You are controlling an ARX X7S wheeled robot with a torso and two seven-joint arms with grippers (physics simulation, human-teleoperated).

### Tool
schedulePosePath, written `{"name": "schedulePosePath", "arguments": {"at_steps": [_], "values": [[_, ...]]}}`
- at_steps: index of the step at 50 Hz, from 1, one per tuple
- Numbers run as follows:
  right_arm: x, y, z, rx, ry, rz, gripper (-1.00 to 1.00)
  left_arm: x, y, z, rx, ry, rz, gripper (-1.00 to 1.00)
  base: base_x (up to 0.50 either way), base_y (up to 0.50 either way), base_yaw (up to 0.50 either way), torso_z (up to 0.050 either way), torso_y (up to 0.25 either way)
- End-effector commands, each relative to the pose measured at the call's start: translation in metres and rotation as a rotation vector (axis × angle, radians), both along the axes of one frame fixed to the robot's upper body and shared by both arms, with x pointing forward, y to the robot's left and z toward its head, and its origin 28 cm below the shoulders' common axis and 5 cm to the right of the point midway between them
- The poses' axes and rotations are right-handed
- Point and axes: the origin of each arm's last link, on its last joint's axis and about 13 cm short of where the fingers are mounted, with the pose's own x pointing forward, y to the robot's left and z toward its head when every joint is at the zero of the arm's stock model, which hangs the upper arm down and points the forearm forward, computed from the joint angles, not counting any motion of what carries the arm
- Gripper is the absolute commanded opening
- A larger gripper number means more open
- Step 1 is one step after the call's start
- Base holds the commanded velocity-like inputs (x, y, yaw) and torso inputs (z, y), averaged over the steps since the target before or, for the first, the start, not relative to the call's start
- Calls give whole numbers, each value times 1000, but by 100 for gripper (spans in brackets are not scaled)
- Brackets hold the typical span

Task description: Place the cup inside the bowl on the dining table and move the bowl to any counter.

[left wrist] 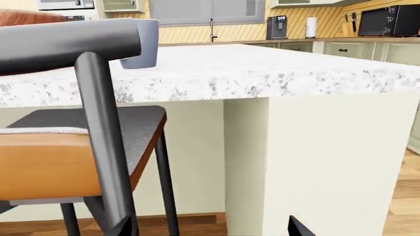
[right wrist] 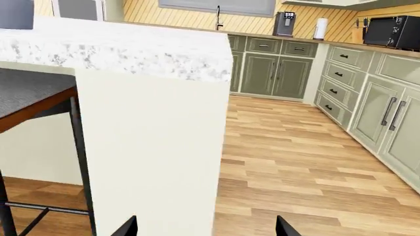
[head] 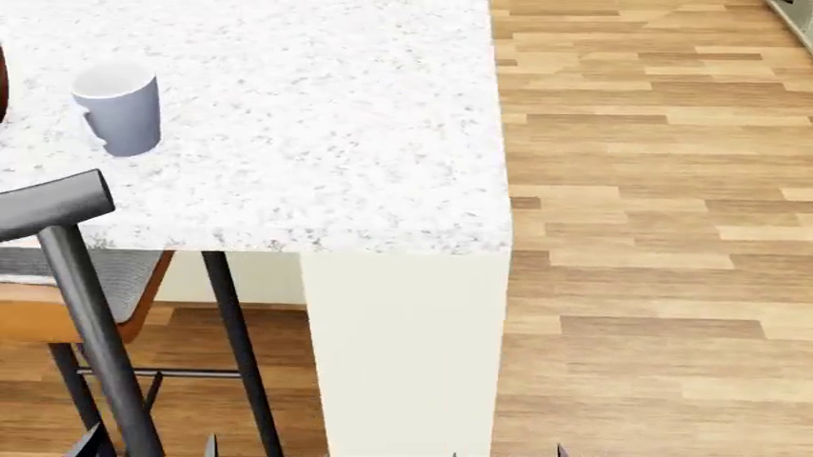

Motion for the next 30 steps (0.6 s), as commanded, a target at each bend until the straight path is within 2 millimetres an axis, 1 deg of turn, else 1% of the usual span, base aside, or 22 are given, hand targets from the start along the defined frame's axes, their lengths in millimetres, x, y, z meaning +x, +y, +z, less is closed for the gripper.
{"name": "schedulePosePath", "arguments": {"at_steps": [1, 14, 30], "values": [[0, 0, 0, 0, 0, -1, 100, 0, 0, 0, -1, 1, -1, 100, 0, 500, 0, 0, 0], [0, 0, 0, 2, -2, -2, 100, -2, 3, 0, -2, 2, -1, 100, 0, 500, 0, 0, 0], [0, -1, 0, 6, -5, -4, 100, -1, 1, 1, -6, -1, -4, 100, 0, 500, 0, 0, 0]]}}
